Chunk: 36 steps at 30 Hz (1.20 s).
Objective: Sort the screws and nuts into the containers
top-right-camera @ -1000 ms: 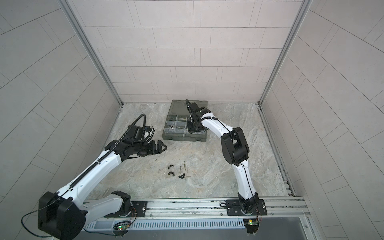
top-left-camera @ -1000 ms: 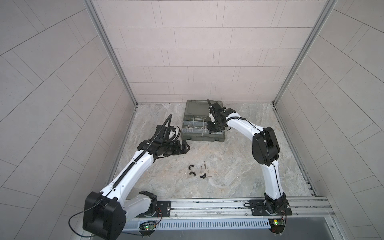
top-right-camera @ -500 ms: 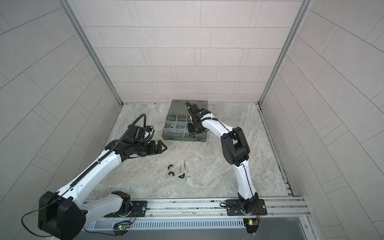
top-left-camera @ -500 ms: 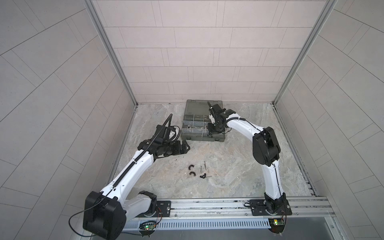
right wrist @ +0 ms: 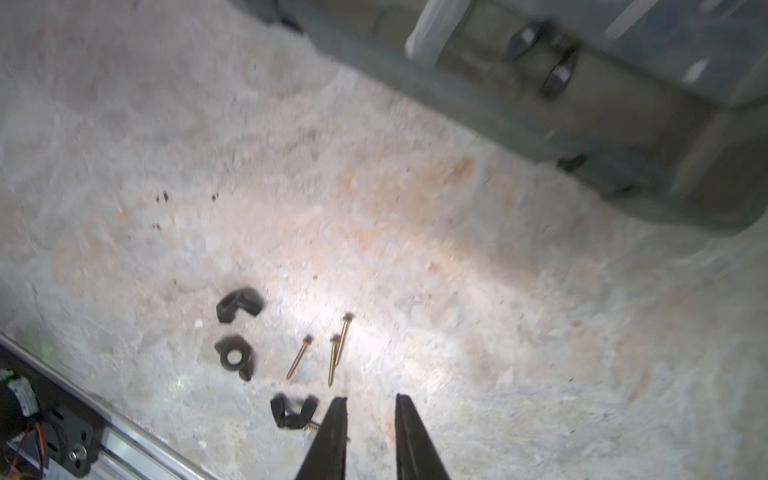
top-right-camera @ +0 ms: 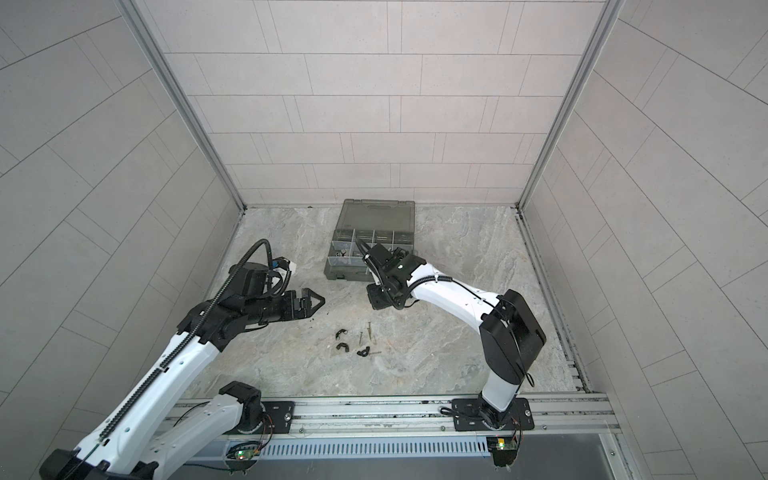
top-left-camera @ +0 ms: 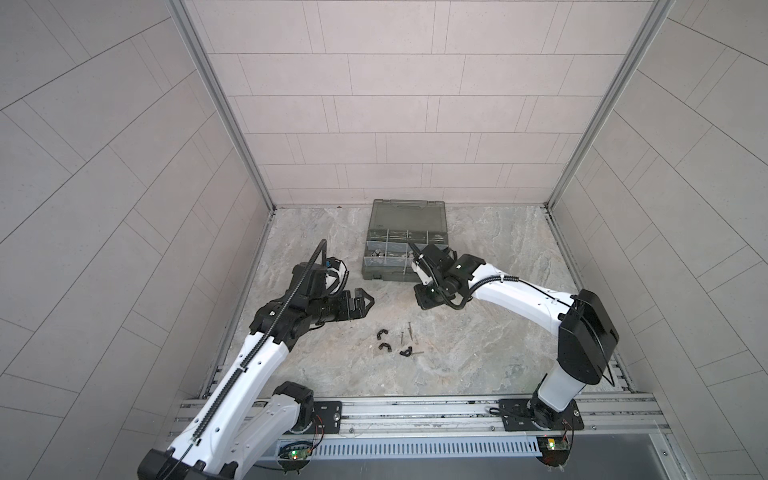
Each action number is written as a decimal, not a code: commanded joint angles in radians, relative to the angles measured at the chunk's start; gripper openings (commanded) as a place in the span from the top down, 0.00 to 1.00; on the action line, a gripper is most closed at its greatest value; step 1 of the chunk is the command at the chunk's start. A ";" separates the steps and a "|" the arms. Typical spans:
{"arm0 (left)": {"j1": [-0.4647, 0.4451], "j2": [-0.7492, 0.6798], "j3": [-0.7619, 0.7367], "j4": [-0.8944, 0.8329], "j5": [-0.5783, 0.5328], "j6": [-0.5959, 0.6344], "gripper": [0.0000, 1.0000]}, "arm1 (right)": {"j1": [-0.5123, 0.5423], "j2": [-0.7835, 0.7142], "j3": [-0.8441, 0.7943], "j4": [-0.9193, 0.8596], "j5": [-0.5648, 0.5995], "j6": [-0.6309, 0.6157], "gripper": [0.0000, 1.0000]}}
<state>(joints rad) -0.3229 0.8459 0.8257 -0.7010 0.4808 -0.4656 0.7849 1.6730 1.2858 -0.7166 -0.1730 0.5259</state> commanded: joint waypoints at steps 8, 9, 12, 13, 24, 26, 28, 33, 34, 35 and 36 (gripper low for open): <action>-0.003 -0.193 -0.031 -0.132 -0.012 -0.042 0.03 | 0.219 -0.042 -0.113 0.063 0.111 0.138 0.78; -0.004 -0.209 -0.028 -0.141 -0.016 -0.044 0.03 | 0.236 -0.032 -0.107 0.057 0.124 0.138 0.77; -0.002 -0.237 -0.015 -0.167 -0.026 -0.044 0.02 | 0.267 -0.003 -0.105 0.059 0.142 0.134 0.76; -0.003 -0.241 -0.012 -0.175 -0.028 -0.042 0.02 | 0.272 0.006 -0.105 0.062 0.142 0.134 0.76; -0.002 -0.271 -0.004 -0.206 -0.044 -0.041 0.02 | 0.304 0.063 -0.132 0.112 0.096 0.170 0.66; -0.003 -0.271 -0.007 -0.203 -0.044 -0.041 0.02 | 0.304 0.068 -0.141 0.127 0.082 0.179 0.65; -0.003 -0.271 -0.010 -0.201 -0.044 -0.042 0.02 | 0.304 0.074 -0.145 0.137 0.071 0.184 0.65; -0.004 -0.271 -0.010 -0.202 -0.042 -0.039 0.02 | 0.304 0.094 -0.158 0.151 0.058 0.196 0.65; -0.003 -0.271 -0.011 -0.204 -0.042 -0.039 0.02 | 0.303 0.095 -0.162 0.155 0.057 0.197 0.65; -0.003 -0.271 -0.011 -0.204 -0.042 -0.039 0.02 | 0.304 0.099 -0.163 0.158 0.056 0.197 0.65; -0.003 -0.271 -0.011 -0.204 -0.043 -0.040 0.02 | 0.303 0.103 -0.163 0.159 0.054 0.197 0.65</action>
<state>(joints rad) -0.3233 0.5823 0.8001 -0.8909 0.4461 -0.5011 1.0832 1.7660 1.1316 -0.5629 -0.1177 0.6983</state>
